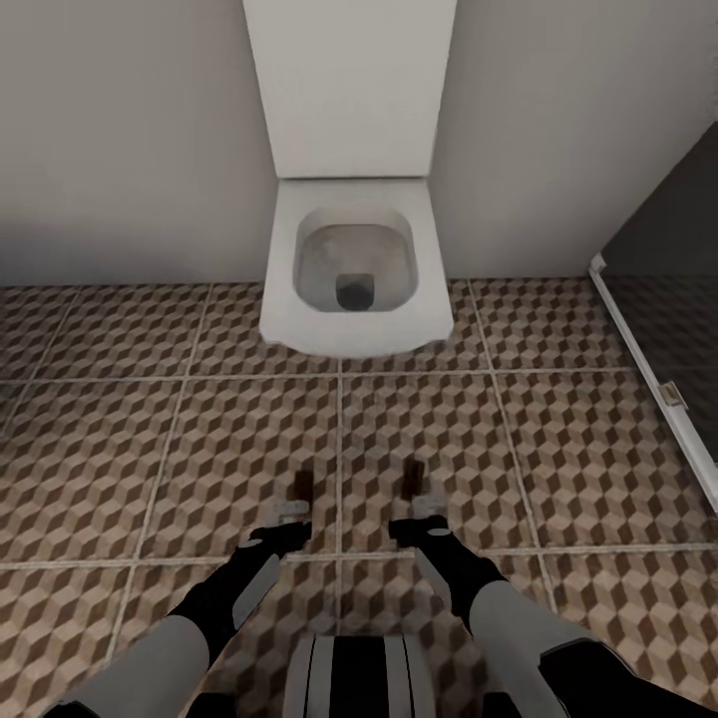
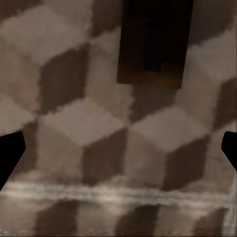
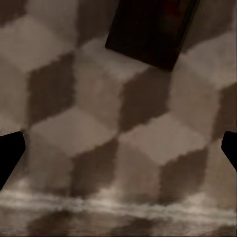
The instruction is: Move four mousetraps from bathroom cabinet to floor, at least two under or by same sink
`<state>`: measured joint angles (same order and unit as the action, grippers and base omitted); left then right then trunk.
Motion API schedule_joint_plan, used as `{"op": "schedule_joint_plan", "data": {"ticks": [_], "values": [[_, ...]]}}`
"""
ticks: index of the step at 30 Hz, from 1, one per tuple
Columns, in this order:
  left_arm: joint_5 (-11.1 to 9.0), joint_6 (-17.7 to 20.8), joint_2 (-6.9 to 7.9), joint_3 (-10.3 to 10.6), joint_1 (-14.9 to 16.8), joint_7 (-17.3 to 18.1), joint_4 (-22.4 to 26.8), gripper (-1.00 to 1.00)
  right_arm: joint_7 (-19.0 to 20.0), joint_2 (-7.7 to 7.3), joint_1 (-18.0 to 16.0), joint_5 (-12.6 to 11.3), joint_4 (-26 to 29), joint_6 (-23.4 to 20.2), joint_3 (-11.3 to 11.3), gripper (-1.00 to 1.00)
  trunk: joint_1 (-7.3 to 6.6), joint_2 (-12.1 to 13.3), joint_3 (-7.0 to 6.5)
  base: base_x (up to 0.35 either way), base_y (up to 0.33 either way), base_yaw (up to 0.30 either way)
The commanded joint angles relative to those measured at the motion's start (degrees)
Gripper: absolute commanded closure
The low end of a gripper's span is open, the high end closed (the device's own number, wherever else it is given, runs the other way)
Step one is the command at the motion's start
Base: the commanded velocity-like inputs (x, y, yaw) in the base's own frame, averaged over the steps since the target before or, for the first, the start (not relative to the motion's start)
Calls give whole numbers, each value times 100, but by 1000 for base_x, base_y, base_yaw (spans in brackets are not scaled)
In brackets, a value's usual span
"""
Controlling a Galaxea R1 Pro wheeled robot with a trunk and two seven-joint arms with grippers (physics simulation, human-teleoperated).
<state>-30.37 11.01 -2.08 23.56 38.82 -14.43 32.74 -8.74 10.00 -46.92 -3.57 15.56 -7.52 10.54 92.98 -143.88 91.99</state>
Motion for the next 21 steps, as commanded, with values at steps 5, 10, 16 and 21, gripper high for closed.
{"op": "schedule_joint_plan", "data": {"ticks": [5,10,16,21], "values": [[-56,15,6,35,2,-51,8,-100,-41,0,-1,-38,8,-31,39,-100,-4,-1,3,-329,0,0],[-61,15,6,34,2,-51,6,-100,-40,0,-1,-39,8,-31,37,-100,-4,-1,3,-334,0,0],[-71,15,4,34,2,-51,-19,-100,-40,0,-1,-51,4,-31,37,-100,-4,-1,3,-336,0,0],[-62,21,-7,34,4,-51,-100,-100,-40,0,-1,-60,-12,-31,36,-100,-4,-1,3,-336,0,0]]}}
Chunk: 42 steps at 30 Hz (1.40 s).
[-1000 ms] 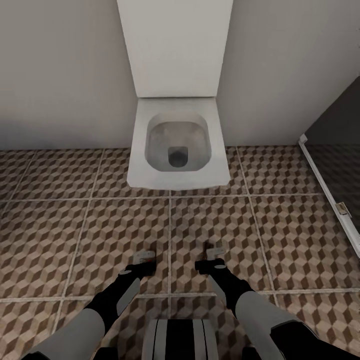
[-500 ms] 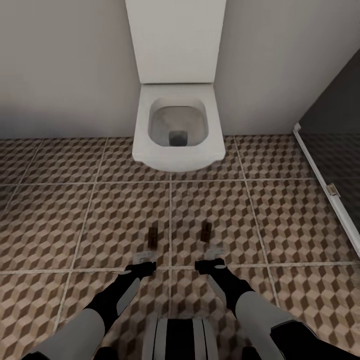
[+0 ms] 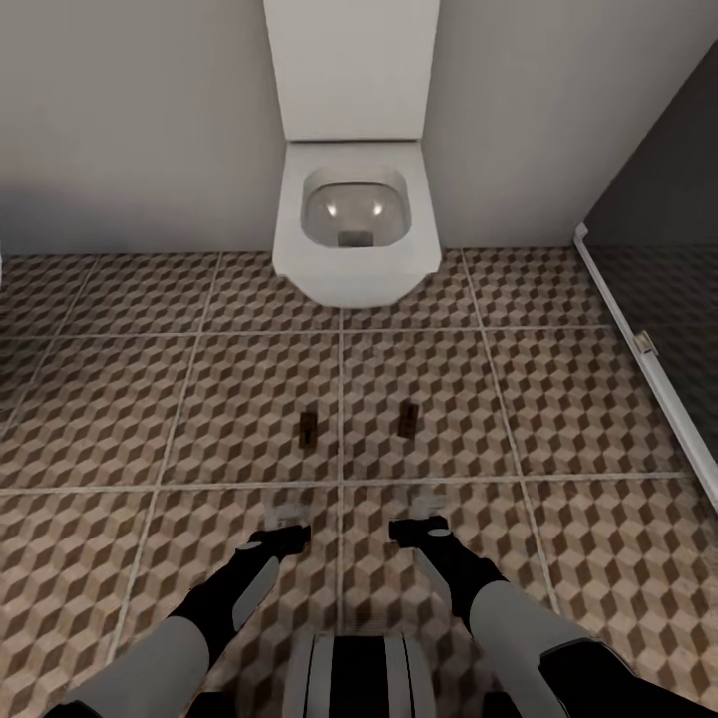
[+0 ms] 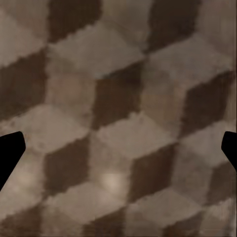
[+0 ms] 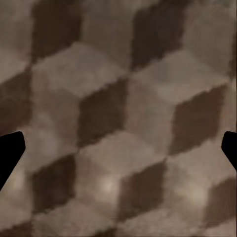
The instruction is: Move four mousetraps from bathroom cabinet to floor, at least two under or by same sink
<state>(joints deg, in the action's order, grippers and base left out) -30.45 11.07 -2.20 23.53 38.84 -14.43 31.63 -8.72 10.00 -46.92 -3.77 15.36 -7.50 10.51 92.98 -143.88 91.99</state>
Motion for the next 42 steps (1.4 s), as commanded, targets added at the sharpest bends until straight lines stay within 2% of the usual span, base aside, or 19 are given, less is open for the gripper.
{"op": "schedule_joint_plan", "data": {"ticks": [1,10,19,24,29,34,42], "values": [[-54,15,6,38,3,-52,11,-100,-42,0,-1,-40,8,-32,39,-100,-4,-1,3,-336,0,0],[-51,11,-117,38,1,-52,-148,-100,-42,0,-1,-57,-21,-31,40,-100,-4,-1,3,-336,0,0],[-40,-168,-365,38,2,-49,-478,-100,-42,0,-1,-69,-116,191,39,-100,-4,-1,3,-336,0,0],[-58,-214,-400,36,1,-51,-566,-100,-44,0,-1,-70,-129,255,39,-100,-4,-1,3,-336,0,0],[-78,-265,-411,32,1,-51,-886,-100,-50,0,-1,-65,-135,288,42,-100,-4,-1,3,-336,0,0],[-85,-298,-385,20,2,-52,-1126,-100,-30,0,-1,-63,-137,327,35,-100,-4,-1,3,-336,-1,0],[-108,-312,-351,-9,1,-75,-1246,-100,-19,0,-1,-69,-305,342,28,-100,-4,-1,3,-321,-39,0]]}}
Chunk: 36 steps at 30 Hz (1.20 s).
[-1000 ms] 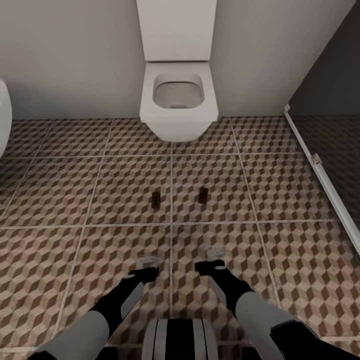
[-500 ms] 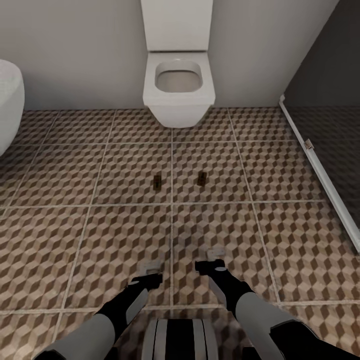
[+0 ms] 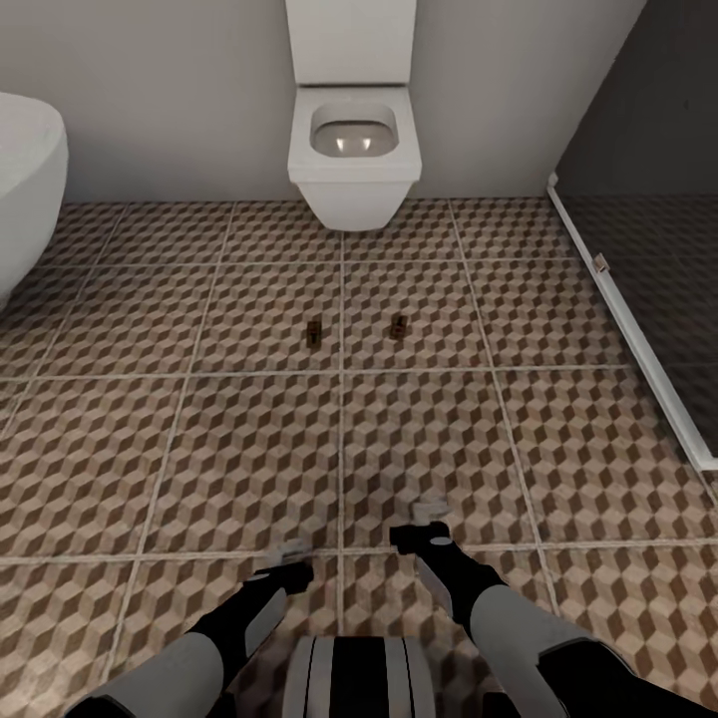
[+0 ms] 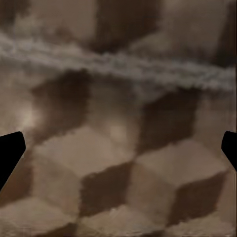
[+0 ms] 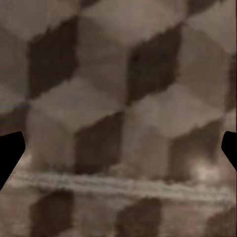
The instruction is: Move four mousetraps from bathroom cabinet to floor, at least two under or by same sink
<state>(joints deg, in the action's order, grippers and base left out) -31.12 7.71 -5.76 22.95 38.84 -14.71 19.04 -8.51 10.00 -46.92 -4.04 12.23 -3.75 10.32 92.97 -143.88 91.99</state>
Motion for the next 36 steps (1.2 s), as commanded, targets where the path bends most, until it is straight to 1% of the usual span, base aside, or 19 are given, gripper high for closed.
{"op": "schedule_joint_plan", "data": {"ticks": [1,7,9,10,13,16,19,21,23,26,27,29,32,36], "values": [[-44,23,7,44,1,-60,6,-100,-39,0,-1,-42,-86,-33,46,-100,-4,-1,3,-209,-39,0],[-76,-3,10,61,1,-98,-74,-100,-51,0,-1,-35,-958,-38,34,-100,-4,-1,3,-103,-19,0],[-87,-9,-13,70,1,-93,-242,-100,-55,0,-1,-32,-1136,-78,33,-100,-4,-1,3,-39,-7,0],[-87,-9,-13,70,1,-93,-242,-100,-55,0,-1,-32,-1136,-78,33,-100,-4,-1,3,-35,-7,0],[-107,-15,-73,72,1,-89,-783,-100,-42,0,13,-28,-1286,-198,32,-100,-4,-1,3,-23,-4,0],[-208,8,-147,57,-1,-81,-1348,-100,-34,0,35,-25,-1359,-329,32,-100,-4,-1,3,-12,-2,0],[-351,117,-198,46,-4,-88,-1615,-100,-48,-213,47,-21,-1396,-405,32,-100,-4,-1,3,-6,-1,0],[-417,201,-195,40,-5,-97,-1711,-100,-48,-374,52,-20,-1410,-444,32,-100,-4,-1,3,-3,-1,0],[-467,263,-152,35,-6,-94,-1769,-100,-41,-531,55,-19,-1419,-471,32,-100,-4,-1,3,-2,0,0],[-502,332,-33,37,-7,-91,-1824,-100,-34,-716,58,-18,-1426,-491,32,-100,-4,-1,3,-1,0,0],[-502,332,-33,37,-7,-91,-1824,-100,-34,-716,58,-18,-1426,-491,32,-100,-4,-1,3,0,0,0],[-514,396,57,41,-7,-96,-1849,-100,-34,-802,59,-18,-1429,-494,32,-100,-4,-1,3,0,0,0],[-526,490,195,42,-8,-113,-1867,-100,-40,-882,61,-18,-1432,-501,32,-100,-4,-1,3,0,0,0],[-532,532,348,42,-8,-120,-1873,-100,-33,-910,62,-18,-1433,-508,32,-100,-4,-1,3,0,0,0]]}}
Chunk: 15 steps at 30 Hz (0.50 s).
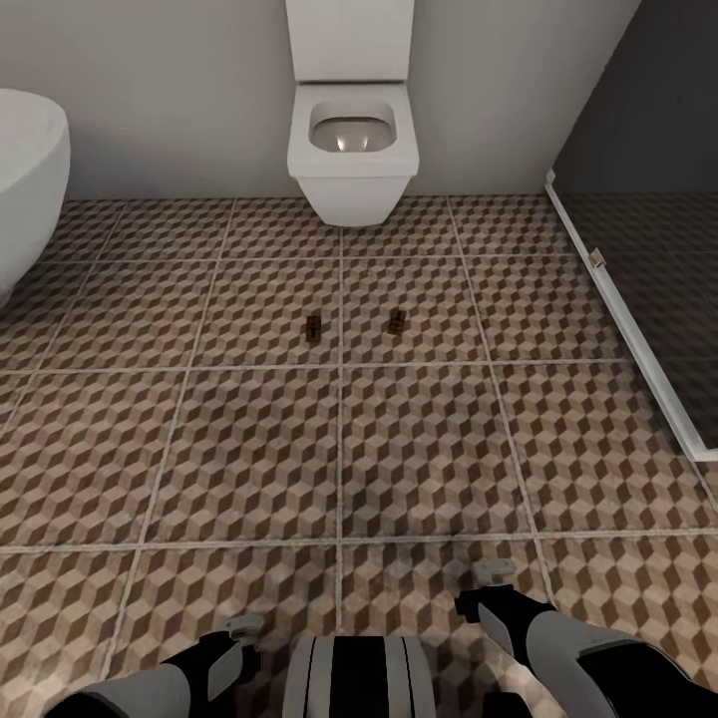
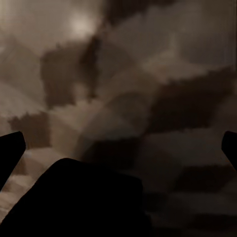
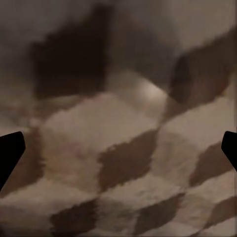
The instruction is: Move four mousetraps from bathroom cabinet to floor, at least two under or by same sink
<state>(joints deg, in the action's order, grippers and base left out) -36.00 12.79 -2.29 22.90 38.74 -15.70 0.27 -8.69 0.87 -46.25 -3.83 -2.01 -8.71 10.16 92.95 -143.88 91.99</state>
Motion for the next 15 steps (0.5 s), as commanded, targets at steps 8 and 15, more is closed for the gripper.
{"op": "schedule_joint_plan", "data": {"ticks": [8,15], "values": [[-47,129,131,47,2,-15,-5,-100,-11,12,-4,-39,-10,-12,48,-100,-1,-1,3,0,0,0],[-51,165,156,49,2,8,-6,-100,-10,3,0,-39,-10,-15,48,-100,-1,-1,3,0,0,0]]}}
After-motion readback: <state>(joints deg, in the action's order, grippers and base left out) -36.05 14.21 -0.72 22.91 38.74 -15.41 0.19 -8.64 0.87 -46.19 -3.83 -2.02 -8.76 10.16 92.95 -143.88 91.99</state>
